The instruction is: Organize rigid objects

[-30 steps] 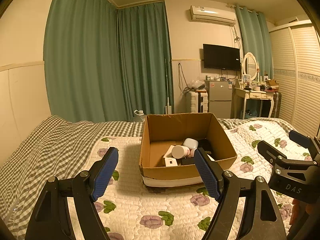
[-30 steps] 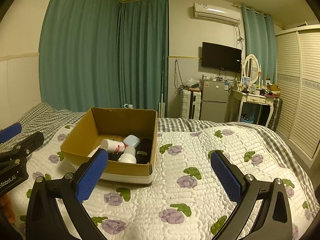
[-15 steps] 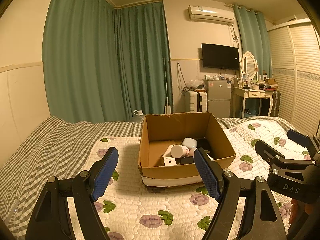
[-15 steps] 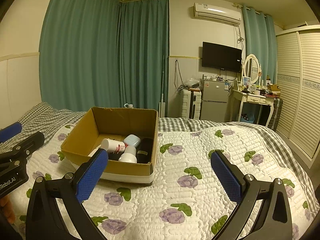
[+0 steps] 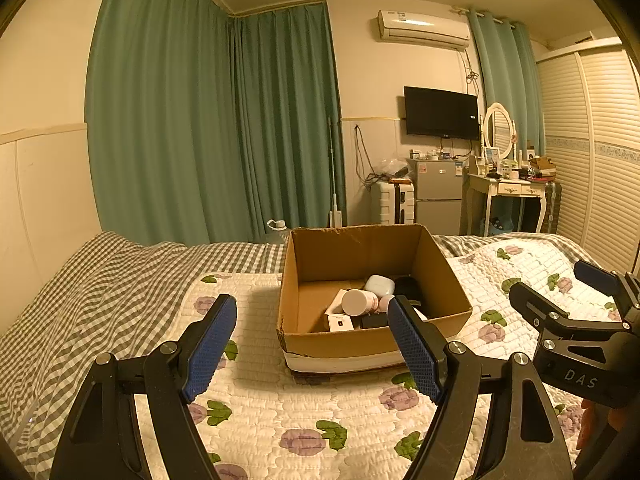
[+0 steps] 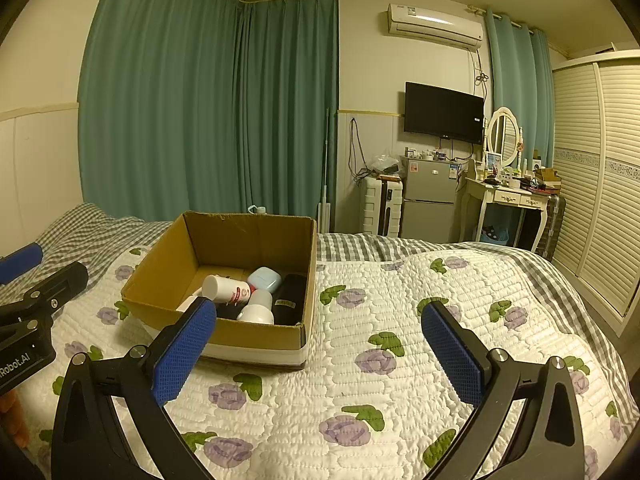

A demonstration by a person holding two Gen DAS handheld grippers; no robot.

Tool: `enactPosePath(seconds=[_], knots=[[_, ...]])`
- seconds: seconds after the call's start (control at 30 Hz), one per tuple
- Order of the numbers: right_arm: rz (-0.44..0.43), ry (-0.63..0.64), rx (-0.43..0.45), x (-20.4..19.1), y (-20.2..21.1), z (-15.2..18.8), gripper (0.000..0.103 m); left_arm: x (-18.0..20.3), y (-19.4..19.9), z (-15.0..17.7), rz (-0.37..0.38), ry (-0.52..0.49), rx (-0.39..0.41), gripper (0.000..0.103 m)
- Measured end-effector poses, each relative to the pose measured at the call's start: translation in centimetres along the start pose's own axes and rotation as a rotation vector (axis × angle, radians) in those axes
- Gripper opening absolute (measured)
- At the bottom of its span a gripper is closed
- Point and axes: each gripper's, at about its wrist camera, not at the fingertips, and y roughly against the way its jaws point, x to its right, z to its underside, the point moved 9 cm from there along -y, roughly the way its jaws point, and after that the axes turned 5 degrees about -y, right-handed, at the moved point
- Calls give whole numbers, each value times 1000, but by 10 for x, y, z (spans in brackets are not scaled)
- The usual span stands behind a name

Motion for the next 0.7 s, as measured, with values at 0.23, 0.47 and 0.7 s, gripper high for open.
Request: enactPosePath(seconds=[0.23,0.47,0.7], knots=[[-1,2,-3,0,0,0,103,-1,1,0,2,1,0,81],[-1,3,-5,-1,0,1,103,0,1,0,0,1,0,81],[-2,5,-4,-2,-2,1,103,-1,1,0,1,2,1,81]])
